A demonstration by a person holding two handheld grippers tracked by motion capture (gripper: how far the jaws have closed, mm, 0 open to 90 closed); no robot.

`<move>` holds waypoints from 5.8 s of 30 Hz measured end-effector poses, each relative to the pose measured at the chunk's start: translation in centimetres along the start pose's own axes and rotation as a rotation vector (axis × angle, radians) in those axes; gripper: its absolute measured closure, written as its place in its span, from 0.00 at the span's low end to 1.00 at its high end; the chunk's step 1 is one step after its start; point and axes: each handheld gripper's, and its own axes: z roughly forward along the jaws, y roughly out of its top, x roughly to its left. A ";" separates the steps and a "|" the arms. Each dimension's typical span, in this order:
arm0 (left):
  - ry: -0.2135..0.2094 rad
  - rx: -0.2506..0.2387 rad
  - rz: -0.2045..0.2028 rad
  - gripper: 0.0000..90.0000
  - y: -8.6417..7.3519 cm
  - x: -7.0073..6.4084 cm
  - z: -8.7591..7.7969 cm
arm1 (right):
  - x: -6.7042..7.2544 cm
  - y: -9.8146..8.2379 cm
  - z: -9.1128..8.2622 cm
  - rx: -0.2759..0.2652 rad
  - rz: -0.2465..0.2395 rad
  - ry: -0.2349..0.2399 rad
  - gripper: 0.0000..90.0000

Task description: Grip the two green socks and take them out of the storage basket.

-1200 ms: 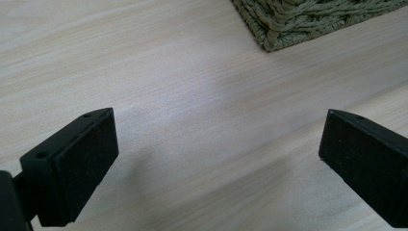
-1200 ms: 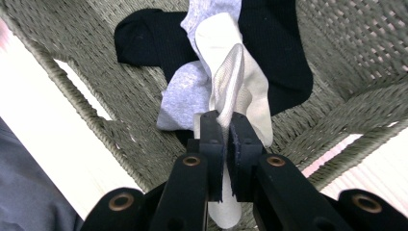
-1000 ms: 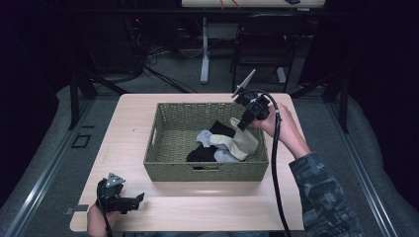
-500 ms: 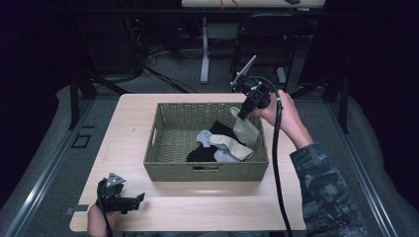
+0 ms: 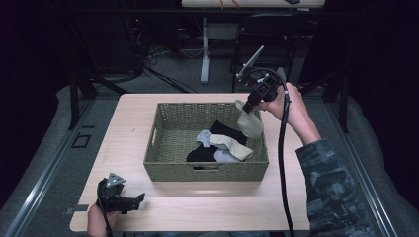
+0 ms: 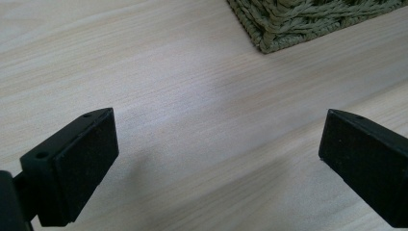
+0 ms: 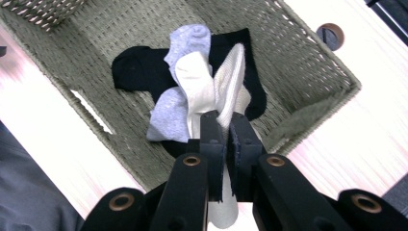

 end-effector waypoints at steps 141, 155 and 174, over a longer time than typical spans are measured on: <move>-0.016 -0.018 -0.011 0.00 -0.1 0.1 -0.1 | 1.2 -1.6 19.4 0.211 0.031 0.032 0.50; -0.017 -0.016 -0.007 0.00 -0.1 0.1 -0.1 | 0.9 -1.8 18.9 0.216 0.030 -0.017 0.98; -0.016 -0.009 -0.002 0.00 0.0 0.0 -0.1 | 0.2 -1.6 11.3 0.115 0.030 0.021 0.98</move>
